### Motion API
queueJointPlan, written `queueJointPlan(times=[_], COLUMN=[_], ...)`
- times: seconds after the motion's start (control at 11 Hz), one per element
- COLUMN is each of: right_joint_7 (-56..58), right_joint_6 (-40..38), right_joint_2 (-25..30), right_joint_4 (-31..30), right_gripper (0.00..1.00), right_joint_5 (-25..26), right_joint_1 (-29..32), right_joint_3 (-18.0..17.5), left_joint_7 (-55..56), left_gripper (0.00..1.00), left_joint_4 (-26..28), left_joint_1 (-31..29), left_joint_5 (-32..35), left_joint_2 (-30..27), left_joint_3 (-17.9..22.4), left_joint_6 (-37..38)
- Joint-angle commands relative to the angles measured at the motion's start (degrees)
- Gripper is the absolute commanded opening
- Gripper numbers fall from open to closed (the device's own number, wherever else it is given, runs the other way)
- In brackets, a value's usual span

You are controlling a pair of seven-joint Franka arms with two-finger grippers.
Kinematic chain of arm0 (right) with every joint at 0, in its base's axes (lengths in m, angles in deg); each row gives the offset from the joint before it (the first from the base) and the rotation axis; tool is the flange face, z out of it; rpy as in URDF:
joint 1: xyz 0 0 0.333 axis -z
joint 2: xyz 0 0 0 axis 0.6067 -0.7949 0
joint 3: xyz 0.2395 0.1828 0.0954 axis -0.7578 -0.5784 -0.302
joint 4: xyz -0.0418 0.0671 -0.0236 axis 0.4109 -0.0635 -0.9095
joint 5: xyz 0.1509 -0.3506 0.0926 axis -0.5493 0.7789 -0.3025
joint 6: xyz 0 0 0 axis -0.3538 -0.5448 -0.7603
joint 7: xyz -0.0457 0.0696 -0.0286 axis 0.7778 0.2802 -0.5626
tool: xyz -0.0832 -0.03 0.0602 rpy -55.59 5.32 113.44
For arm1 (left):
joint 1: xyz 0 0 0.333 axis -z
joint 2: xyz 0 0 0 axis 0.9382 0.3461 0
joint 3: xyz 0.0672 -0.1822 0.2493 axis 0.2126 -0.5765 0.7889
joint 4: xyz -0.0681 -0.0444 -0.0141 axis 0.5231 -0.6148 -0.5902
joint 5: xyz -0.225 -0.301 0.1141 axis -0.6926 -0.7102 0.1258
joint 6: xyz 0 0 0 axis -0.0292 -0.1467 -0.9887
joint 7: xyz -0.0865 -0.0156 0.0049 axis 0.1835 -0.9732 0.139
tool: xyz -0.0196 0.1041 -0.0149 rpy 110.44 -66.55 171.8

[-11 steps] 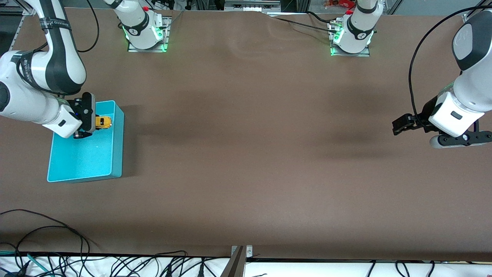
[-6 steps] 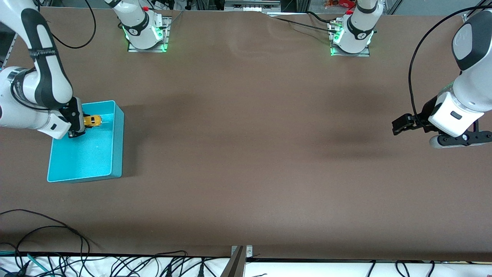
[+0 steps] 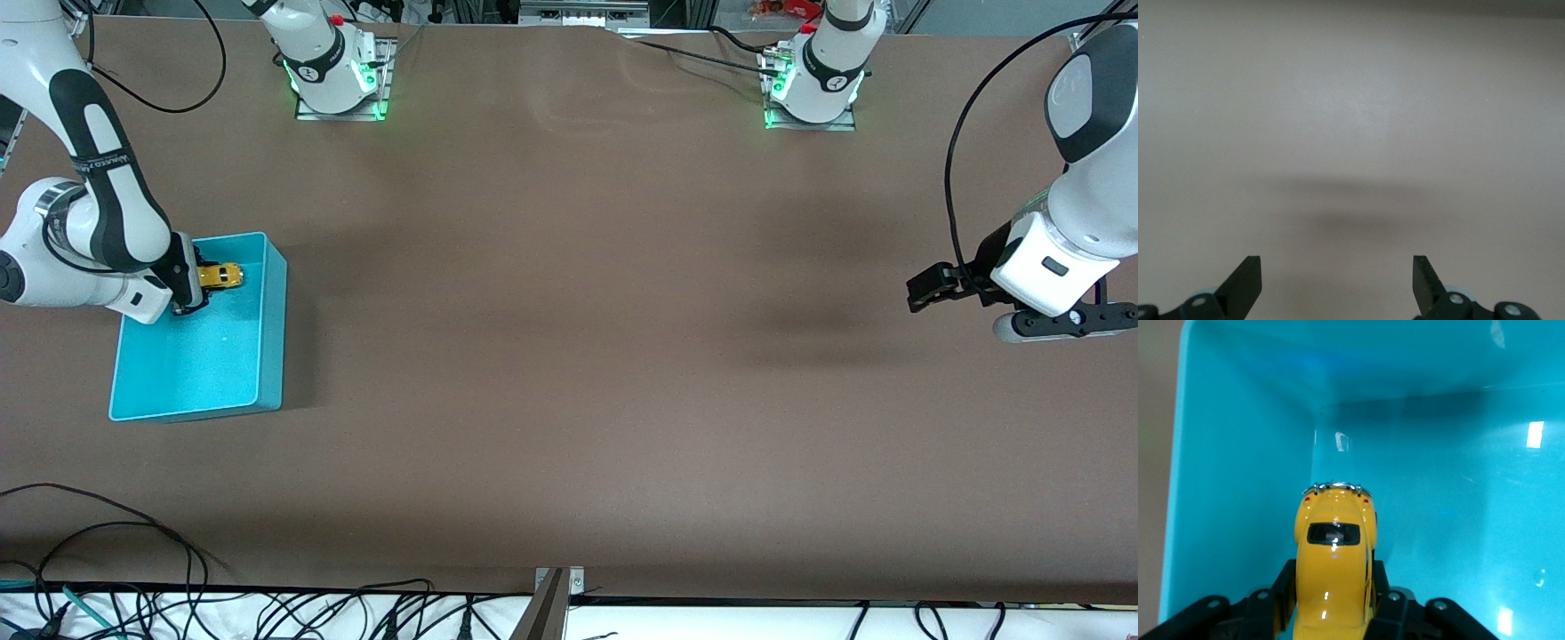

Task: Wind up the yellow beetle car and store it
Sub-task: 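Open the right gripper to release the car inside the bin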

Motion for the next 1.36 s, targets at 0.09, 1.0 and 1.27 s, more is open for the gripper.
queueJointPlan(times=[0.09, 1.0, 1.27], right_joint_7=[1.43, -43.91, -68.37], right_joint_6=[-1.41, -12.49, -13.53], right_joint_2=[0.35, 16.33, 21.35], right_joint_4=[2.13, 4.6, 5.83], right_gripper=[1.0, 1.0, 1.0], right_joint_5=[-2.66, -6.96, -7.58], right_joint_1=[0.88, -6.84, -13.6], right_joint_3=[-0.8, -3.43, -3.79], left_joint_7=[-1.3, -1.3, -1.3], left_gripper=[1.0, 1.0, 1.0], left_joint_4=[-1.08, -1.08, -1.17], left_joint_1=[0.02, 0.02, 0.02], left_joint_5=[-1.01, -1.01, -1.01], left_joint_2=[0.27, 0.27, 0.27], left_joint_3=[0.09, 0.09, 0.09], left_joint_6=[1.05, 1.05, 1.05])
